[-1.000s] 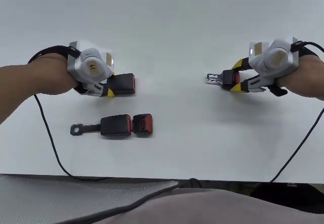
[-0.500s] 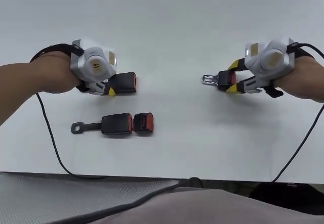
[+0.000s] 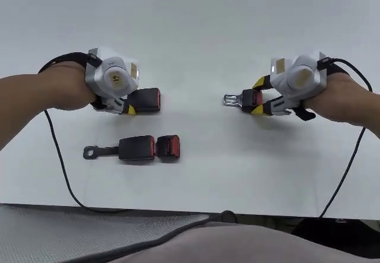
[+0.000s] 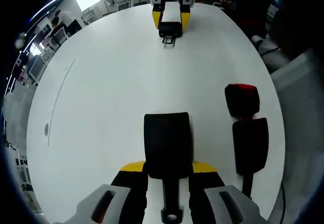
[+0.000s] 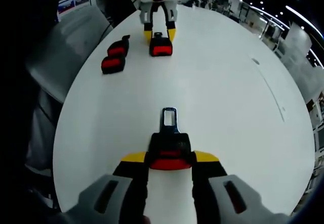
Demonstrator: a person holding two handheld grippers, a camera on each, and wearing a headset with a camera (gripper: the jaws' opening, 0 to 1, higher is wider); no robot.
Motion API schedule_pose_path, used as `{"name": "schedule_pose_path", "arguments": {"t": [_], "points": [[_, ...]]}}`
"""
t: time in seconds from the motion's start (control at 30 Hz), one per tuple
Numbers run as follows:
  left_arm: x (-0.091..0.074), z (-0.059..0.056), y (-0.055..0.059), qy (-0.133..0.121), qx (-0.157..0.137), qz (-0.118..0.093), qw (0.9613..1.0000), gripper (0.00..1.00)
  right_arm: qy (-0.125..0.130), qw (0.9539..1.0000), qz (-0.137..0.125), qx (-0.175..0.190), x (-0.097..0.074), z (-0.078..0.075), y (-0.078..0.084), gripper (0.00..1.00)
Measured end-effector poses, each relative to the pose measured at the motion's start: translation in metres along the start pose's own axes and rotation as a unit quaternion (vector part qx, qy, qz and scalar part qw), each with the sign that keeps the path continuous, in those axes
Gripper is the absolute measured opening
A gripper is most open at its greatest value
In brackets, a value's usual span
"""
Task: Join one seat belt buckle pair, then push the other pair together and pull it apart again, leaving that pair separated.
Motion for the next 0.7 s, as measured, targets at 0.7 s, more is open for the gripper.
{"name": "schedule_pose_path", "arguments": {"t": [0.7], "points": [[0.000,-0.001,-0.001,0.000,0.002,0.004,1.0000,0.32,-0.014,0.9995,-0.016,-0.023,0.022,0.005,-0.055,0.33]]}}
Point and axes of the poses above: the centre of the closed fingertips' face, and the gripper's own axes: x roughly forward along the fingers, z roughly to its left, y roughly out of its underside, the point moved 2 cm from there along -x, roughly backward along the fingers, and after that the axes turned 10 degrees about z, right-handed, at the moved point
